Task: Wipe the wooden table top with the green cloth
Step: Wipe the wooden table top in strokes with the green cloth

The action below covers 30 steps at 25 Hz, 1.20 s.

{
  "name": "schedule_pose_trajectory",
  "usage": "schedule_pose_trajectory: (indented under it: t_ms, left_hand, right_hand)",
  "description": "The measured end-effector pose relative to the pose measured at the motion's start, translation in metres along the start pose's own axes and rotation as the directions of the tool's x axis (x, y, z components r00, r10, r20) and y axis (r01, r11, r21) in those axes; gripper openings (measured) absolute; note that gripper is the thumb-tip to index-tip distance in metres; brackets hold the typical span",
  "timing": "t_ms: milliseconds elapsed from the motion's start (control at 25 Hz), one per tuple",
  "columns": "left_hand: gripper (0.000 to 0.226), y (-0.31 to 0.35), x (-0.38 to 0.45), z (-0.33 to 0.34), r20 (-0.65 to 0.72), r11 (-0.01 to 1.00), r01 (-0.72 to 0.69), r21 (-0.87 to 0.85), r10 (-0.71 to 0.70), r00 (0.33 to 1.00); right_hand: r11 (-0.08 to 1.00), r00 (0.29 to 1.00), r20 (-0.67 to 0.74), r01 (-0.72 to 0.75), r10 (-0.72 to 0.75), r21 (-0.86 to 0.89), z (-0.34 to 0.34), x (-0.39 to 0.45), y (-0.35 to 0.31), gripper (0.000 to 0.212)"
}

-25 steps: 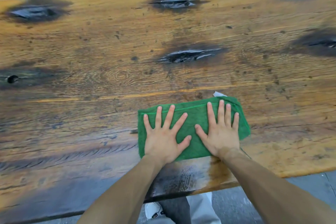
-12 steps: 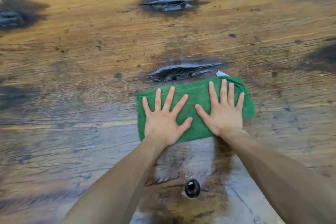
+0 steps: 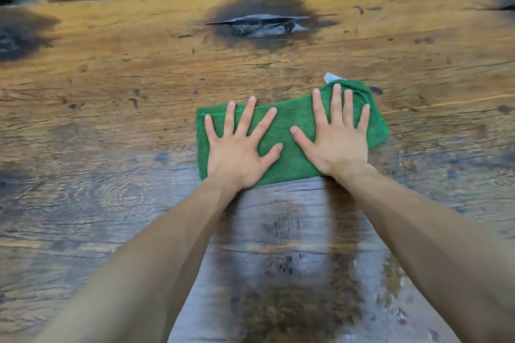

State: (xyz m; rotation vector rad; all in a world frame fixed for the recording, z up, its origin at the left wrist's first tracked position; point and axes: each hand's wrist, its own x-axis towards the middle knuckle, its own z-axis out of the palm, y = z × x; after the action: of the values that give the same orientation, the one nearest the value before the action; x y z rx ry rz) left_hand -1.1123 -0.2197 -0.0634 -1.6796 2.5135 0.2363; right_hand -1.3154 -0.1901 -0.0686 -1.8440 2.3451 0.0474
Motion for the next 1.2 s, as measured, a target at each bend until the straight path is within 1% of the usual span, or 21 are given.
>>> schedule_pose_trajectory:
  t_ms: [160,400,520,680,800,920,1080,1200]
  left_hand:
    - [0.073,-0.002,0.057,-0.009,-0.028,1.000,-0.001,0.016,0.002,1.000]
    - [0.071,-0.004,0.137,-0.026,-0.039,1.000,-0.023,0.020,0.024,0.999]
    - [0.071,-0.004,0.178,-0.034,-0.051,1.000,-0.014,0.025,0.016,0.999]
    - [0.071,-0.004,0.228,-0.044,-0.057,0.999,-0.008,0.031,0.010,0.998]
    - [0.070,-0.006,0.262,-0.053,-0.088,1.000,-0.012,0.013,0.013,0.996]
    - [0.068,-0.002,0.299,-0.058,-0.109,1.000,0.006,0.012,-0.005,0.994]
    - [0.069,0.004,0.316,-0.058,-0.162,0.997,0.076,0.030,-0.070,0.984]
    - [0.070,0.017,0.301,-0.055,-0.134,0.992,0.123,-0.025,-0.125,0.983]
  right_hand:
    - [1.000,1.000,-0.026,0.010,-0.010,-0.006,-0.008,0.058,0.007,0.087]
    - [1.000,1.000,-0.015,0.005,-0.005,-0.001,-0.023,0.135,0.019,0.088]
    - [1.000,0.999,-0.032,0.002,-0.002,0.000,-0.030,0.175,0.023,0.088]
    - [1.000,1.000,-0.021,0.004,-0.004,-0.007,-0.041,0.226,0.030,0.088]
    - [1.000,1.000,-0.023,0.015,-0.015,-0.009,-0.049,0.260,0.035,0.087]
    - [1.000,0.999,-0.038,-0.005,0.004,-0.009,-0.055,0.292,0.043,0.087]
    - [1.000,0.999,-0.043,0.003,-0.004,-0.015,-0.058,0.307,0.044,0.086]
    - [1.000,0.999,-0.021,0.027,-0.027,-0.013,-0.060,0.298,0.050,0.086]
